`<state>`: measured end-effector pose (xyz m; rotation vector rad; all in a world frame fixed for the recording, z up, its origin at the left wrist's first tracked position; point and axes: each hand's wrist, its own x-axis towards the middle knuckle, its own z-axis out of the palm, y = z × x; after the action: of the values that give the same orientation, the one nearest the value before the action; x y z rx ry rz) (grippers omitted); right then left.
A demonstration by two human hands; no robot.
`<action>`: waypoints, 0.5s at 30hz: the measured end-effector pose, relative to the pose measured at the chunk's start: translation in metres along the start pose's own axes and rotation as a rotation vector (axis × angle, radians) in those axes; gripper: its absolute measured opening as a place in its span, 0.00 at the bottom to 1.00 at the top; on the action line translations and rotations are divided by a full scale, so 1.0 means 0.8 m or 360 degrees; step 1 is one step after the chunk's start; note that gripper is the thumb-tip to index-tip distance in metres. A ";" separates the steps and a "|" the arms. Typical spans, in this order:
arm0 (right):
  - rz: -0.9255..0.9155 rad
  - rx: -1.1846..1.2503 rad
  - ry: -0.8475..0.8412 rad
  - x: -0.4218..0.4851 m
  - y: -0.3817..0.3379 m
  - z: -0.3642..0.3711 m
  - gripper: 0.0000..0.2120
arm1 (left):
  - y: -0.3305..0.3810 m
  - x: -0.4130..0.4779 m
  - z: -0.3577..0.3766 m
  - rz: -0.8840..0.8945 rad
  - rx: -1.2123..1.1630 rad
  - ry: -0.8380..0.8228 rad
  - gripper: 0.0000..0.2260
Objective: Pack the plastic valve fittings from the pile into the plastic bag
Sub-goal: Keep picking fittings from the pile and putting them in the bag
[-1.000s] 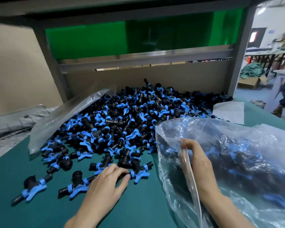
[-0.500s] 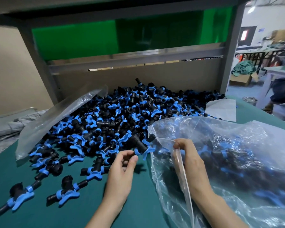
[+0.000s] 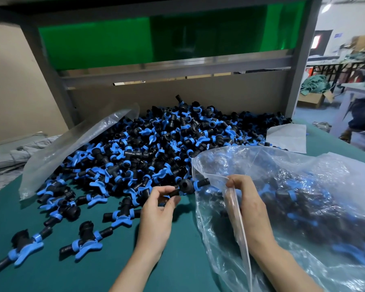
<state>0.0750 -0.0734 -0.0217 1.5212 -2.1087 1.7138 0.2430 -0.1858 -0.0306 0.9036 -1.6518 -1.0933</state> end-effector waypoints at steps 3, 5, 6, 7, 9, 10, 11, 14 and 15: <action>-0.0014 -0.0005 0.0015 0.000 0.000 0.001 0.09 | 0.001 -0.002 0.000 0.0042 0.0045 0.0025 0.12; -0.0019 -0.0001 0.0014 0.000 0.001 0.001 0.09 | 0.001 -0.003 0.001 0.0031 0.0047 0.0017 0.11; -0.0029 -0.0002 0.0018 0.000 0.001 0.001 0.09 | 0.002 -0.004 0.001 0.0022 0.0051 0.0012 0.10; -0.0041 -0.0008 0.0022 0.000 0.001 0.001 0.10 | 0.002 -0.004 0.001 0.0020 0.0057 0.0012 0.10; -0.0051 -0.0024 0.0025 0.001 0.002 0.002 0.10 | 0.003 -0.004 0.001 0.0025 0.0062 0.0025 0.10; -0.0051 -0.0030 0.0024 0.001 0.002 0.002 0.10 | 0.004 -0.004 0.002 0.0026 0.0058 0.0031 0.10; -0.0048 -0.0033 0.0021 0.001 0.002 0.002 0.09 | 0.005 -0.004 0.002 0.0027 0.0057 0.0034 0.10; -0.0038 -0.0034 0.0015 0.001 0.000 0.001 0.09 | 0.005 -0.004 0.001 0.0036 0.0044 0.0033 0.10; -0.0044 -0.0033 0.0017 0.001 0.000 0.001 0.09 | 0.006 -0.005 0.001 0.0036 0.0038 0.0030 0.11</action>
<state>0.0752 -0.0747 -0.0212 1.5245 -2.0839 1.6822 0.2431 -0.1808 -0.0276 0.9059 -1.6590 -1.0488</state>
